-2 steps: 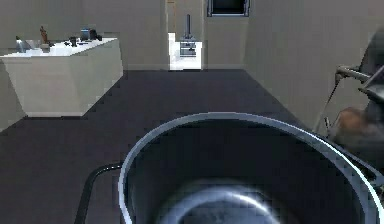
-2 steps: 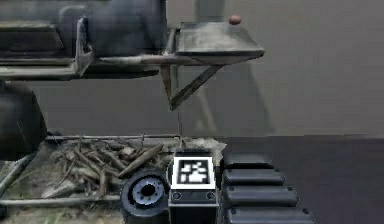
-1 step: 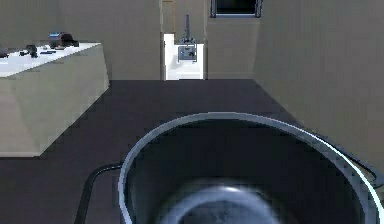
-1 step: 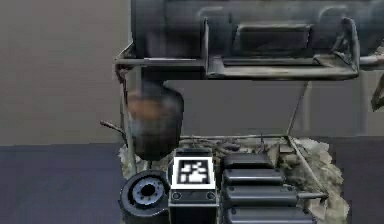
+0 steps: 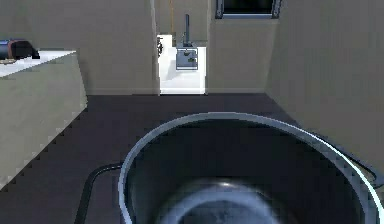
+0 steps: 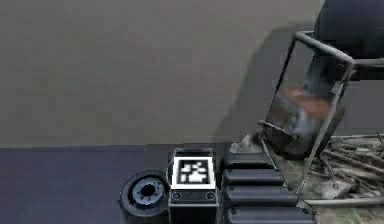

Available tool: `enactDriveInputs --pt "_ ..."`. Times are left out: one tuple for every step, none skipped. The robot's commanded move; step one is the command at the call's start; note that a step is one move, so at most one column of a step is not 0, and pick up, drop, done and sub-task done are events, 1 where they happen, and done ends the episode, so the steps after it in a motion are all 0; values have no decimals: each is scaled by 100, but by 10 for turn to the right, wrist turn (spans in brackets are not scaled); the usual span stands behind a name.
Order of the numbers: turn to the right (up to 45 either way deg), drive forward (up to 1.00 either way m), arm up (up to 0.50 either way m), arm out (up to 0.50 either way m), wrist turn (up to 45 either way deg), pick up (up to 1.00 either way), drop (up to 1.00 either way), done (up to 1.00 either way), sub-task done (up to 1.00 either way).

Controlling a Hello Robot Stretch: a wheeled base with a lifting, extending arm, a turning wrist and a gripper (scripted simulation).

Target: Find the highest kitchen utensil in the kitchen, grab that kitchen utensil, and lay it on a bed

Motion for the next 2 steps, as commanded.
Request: enactDriveInputs --pt "0 100 0 0 0 0 0 0 0" --pt "0 100 0 0 0 0 0 0 0"
